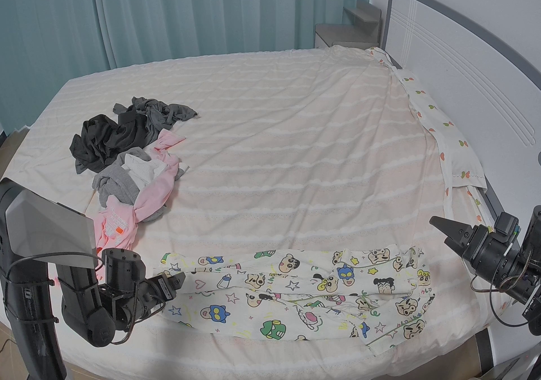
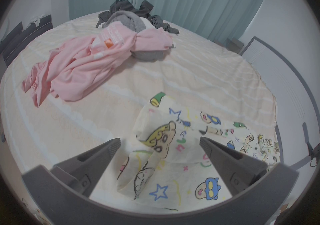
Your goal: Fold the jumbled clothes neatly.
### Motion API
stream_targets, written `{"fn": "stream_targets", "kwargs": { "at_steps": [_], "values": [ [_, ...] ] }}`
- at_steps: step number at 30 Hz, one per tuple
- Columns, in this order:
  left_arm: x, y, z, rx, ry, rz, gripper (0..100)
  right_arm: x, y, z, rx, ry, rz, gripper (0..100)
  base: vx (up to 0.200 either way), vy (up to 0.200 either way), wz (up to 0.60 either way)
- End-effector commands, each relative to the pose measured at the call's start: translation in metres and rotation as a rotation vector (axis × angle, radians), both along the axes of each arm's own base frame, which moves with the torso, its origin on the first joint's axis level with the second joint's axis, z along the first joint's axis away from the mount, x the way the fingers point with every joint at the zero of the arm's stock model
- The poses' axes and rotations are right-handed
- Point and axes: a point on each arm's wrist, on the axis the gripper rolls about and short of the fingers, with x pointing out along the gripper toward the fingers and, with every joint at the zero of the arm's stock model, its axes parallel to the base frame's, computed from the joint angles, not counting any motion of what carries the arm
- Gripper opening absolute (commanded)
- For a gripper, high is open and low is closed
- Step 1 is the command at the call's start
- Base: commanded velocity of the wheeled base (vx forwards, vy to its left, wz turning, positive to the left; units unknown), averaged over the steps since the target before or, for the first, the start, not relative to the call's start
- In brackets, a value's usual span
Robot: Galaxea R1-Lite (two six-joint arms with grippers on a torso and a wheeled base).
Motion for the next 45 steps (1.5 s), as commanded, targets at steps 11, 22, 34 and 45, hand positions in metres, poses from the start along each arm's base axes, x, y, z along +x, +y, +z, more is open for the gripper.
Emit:
{"fn": "stream_targets", "kwargs": {
  "at_steps": [11, 22, 34, 45],
  "values": [
    [-0.007, 0.024, 0.053, -0.037, -0.143, -0.037, 100, -0.001, 0.0, -0.001, -0.028, -0.005, 0.004, 100, 0.0, 0.0, 0.0],
    [0.015, 0.045, 0.066, -0.085, -0.054, -0.14, 100, -0.001, -0.001, -0.003, -0.03, 0.002, 0.002, 100, 0.0, 0.0, 0.0],
    [0.051, 0.057, 0.072, -0.053, 0.083, -0.224, 100, 0.0, 0.0, -0.005, -0.033, 0.014, 0.004, 100, 0.0, 0.0, 0.0],
    [0.059, 0.057, 0.033, -0.019, 0.183, -0.41, 100, -0.001, 0.0, -0.006, -0.034, 0.02, 0.007, 100, 0.0, 0.0, 0.0]
  ]
}}
